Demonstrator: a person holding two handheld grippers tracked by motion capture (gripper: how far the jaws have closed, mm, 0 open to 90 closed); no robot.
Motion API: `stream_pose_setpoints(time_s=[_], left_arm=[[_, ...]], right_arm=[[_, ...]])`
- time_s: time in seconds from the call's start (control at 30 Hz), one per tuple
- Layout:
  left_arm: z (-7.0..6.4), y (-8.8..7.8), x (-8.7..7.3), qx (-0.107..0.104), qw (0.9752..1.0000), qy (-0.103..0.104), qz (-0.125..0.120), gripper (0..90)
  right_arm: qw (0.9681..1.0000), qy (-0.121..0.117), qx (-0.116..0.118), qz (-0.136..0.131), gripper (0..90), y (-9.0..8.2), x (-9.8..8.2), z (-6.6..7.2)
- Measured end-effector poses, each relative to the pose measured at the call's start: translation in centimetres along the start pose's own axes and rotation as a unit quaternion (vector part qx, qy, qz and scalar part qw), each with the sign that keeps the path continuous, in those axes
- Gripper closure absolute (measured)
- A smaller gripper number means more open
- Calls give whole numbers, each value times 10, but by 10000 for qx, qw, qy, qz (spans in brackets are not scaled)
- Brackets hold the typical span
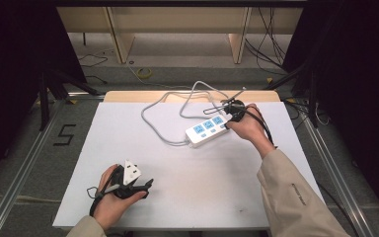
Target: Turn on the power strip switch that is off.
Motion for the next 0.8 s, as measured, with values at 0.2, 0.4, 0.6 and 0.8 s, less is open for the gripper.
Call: stream_pose_setpoints(time_s=[0.2,0.4,0.6,0.8], left_arm=[[0,0,0,4,10000,-2,8,273],[0,0,0,-6,10000,3,-5,273],[0,0,0,-5,10000,-2,-11,273],[0,0,0,-13,10000,19,12,274]], right_arm=[[10000,54,1,17,900,6,1,1],[10000,86,-13,14,900,8,4,1],[10000,81,-6,7,900,12,6,2],[9999,110,-12,32,900,16,7,1]])
Point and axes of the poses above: each handheld gripper's, and its own axes: y roughly forward along the jaws, x roughly out of its top, z roughly to its left, the point moved 1 cm from there along y, roughly forward along the jaws, and after that the axes turned 12 degrees about -x, right-handed, at the moved point
